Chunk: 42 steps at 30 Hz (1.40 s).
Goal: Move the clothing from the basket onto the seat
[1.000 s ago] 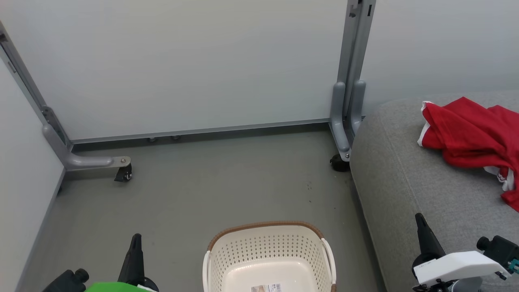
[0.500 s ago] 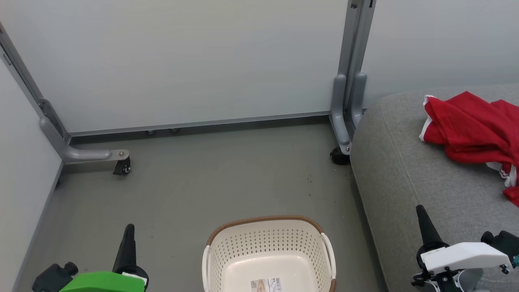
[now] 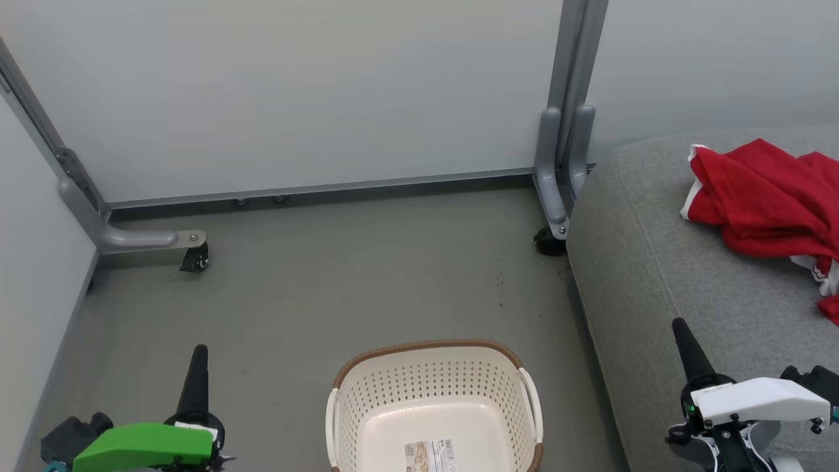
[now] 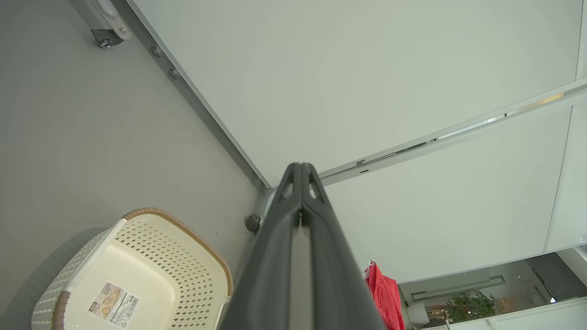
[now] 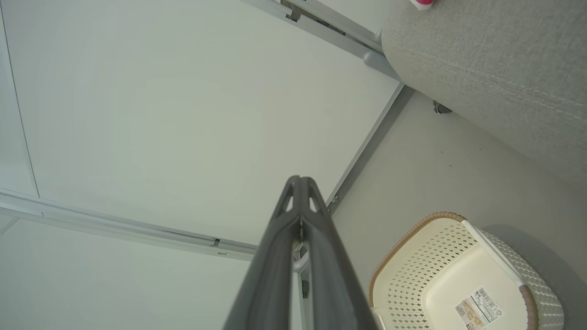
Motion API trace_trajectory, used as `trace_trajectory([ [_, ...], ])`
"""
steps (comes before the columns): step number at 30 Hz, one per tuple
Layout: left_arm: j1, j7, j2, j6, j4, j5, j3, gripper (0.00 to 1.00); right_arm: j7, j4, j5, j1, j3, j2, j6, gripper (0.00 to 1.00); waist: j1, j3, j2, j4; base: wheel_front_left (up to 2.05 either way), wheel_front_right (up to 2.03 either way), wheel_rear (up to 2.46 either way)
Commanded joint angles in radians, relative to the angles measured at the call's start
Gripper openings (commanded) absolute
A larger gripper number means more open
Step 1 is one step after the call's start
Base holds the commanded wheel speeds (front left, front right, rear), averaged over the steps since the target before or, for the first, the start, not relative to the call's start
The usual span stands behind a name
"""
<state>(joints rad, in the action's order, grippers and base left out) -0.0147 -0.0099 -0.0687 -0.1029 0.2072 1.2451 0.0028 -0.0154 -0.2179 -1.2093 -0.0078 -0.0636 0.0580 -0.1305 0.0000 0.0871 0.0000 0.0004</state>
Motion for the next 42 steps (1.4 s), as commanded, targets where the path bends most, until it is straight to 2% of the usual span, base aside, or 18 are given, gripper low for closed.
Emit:
trace_trajectory([
  [1, 0.033, 0.007, -0.004, -0.005, -0.001, 0.027, 0.011, 0.00, -0.007, 0.003, -0.028, -0.025, -0.007, 0.002, -0.001, 0.00, 0.0000, -0.003, 0.0000, 0.000, 0.00, 0.00, 0.00],
  [42, 0.121, 0.096, 0.001, -0.028, 0.035, 0.346, 0.082, 0.00, -0.091, -0.024, -0.361, -0.100, -0.047, -0.006, 0.000, 0.00, 0.0000, -0.077, 0.0000, 0.000, 0.00, 0.00, 0.00],
])
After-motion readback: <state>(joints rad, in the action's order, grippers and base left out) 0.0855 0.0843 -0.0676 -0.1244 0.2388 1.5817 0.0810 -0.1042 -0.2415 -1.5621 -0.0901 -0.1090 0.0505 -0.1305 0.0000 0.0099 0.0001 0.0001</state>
